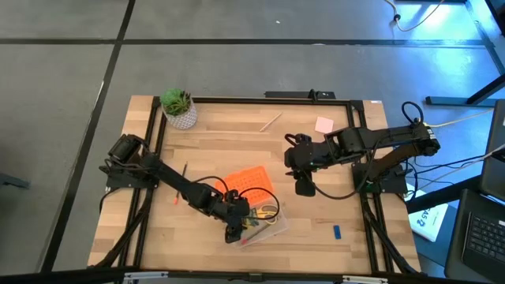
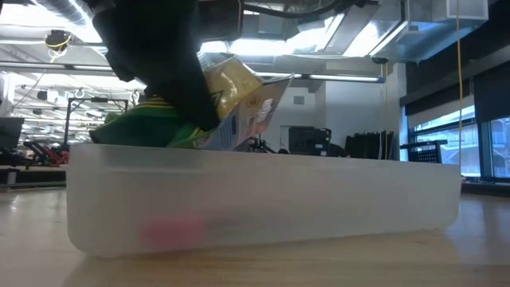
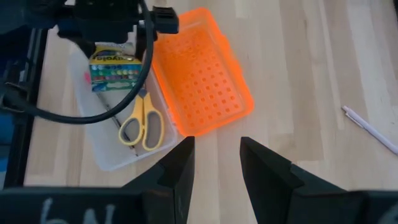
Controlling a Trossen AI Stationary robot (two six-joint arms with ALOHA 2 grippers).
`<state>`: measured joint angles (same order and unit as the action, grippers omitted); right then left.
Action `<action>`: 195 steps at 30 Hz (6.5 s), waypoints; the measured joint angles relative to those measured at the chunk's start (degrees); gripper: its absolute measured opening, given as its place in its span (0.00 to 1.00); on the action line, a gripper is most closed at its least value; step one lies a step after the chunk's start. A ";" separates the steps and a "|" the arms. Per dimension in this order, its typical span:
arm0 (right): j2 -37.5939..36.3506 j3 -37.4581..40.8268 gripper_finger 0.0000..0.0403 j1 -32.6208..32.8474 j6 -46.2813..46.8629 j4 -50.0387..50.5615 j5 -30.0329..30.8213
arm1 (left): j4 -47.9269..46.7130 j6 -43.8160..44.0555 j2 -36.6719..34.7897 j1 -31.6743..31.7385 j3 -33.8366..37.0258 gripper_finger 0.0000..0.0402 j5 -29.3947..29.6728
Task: Pack school essentials
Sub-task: Put the yellow crayon box into the orange supply box, then adjust the orange supply box, then put the black pencil into the orange supply box
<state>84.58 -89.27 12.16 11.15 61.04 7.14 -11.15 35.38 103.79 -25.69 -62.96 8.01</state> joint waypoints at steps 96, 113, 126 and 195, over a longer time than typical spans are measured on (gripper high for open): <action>0.07 0.07 0.32 0.00 -8.47 -6.54 -15.79 | -25.97 -7.75 -12.29 10.79 -0.02 0.98 -9.09; 0.07 0.07 0.32 0.00 -8.45 -7.53 -15.79 | -26.16 -15.52 -6.19 18.30 0.00 0.98 -13.15; 0.07 0.07 0.32 0.02 -8.48 -7.69 -15.79 | -26.36 -18.13 -5.27 21.35 0.00 0.97 -12.05; 0.00 0.04 0.32 0.00 -8.45 -7.65 -15.79 | -50.59 39.81 -21.46 5.33 14.09 0.97 -17.39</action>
<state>84.58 -89.23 12.16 2.70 53.39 -8.64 -61.74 75.18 82.33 -20.37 -48.87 -9.38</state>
